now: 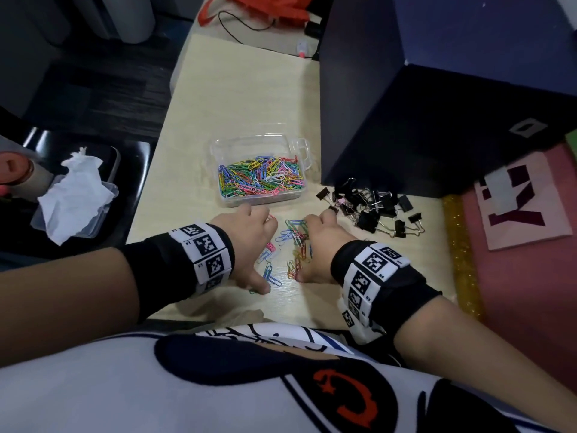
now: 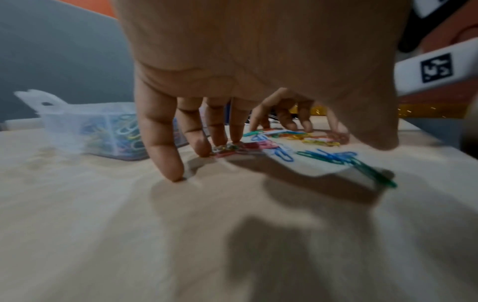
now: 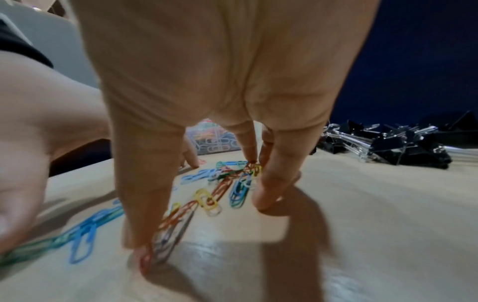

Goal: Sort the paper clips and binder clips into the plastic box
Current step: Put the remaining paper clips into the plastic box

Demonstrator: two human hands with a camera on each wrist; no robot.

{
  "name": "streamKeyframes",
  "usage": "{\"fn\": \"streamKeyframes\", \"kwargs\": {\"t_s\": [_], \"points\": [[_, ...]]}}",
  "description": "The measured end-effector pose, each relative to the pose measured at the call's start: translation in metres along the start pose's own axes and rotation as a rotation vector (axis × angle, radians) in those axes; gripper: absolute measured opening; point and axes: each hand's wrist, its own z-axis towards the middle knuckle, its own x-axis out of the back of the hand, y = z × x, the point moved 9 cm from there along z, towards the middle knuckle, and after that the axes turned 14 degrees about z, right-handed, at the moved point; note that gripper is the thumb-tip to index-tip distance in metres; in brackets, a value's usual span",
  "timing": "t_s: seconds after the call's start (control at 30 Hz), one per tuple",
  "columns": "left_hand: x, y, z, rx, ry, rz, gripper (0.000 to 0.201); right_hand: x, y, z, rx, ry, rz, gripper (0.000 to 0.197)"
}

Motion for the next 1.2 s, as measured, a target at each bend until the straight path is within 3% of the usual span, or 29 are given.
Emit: {"fn": "streamKeyframes", "kwargs": {"t_s": [0.1, 0.33, 0.5, 0.7, 0.87, 0.97, 1.07, 1.2], "points": [[0.0, 0.005, 0.003, 0.008, -0.003, 0.016, 0.1, -0.002, -0.005, 0.001, 0.061, 0.018, -0.002, 0.093], [0.01, -0.009, 0.014, 0.031, 0.025, -0.044, 0.035, 0.004, -0.017, 0.015, 0.15, 0.11, 0.171, 0.038], [0.004, -0.021, 0.015, 0.065, 0.052, -0.025, 0.013, 0.007, -0.017, 0.021, 0.146, 0.134, 0.213, 0.024], [0.009, -0.022, 0.012, 0.049, 0.075, 0.027, 0.015, 0.022, -0.016, 0.028, 0.114, 0.159, 0.261, 0.012], [0.036, -0.033, 0.006, 0.049, 0.221, -0.082, 0.023, 0.054, -0.034, 0.027, 0.143, 0.208, 0.303, 0.013], [0.064, -0.053, -0.001, 0.106, 0.347, -0.178, 0.025, 0.085, -0.049, 0.021, 0.211, 0.356, 0.386, 0.009], [0.084, -0.079, -0.008, 0.189, 0.458, -0.261, 0.026, 0.104, -0.06, 0.015, 0.27, 0.435, 0.435, 0.018], [0.082, -0.094, -0.01, 0.259, 0.432, -0.238, 0.033, 0.089, -0.049, 0.018, 0.164, 0.341, 0.274, 0.034]]}}
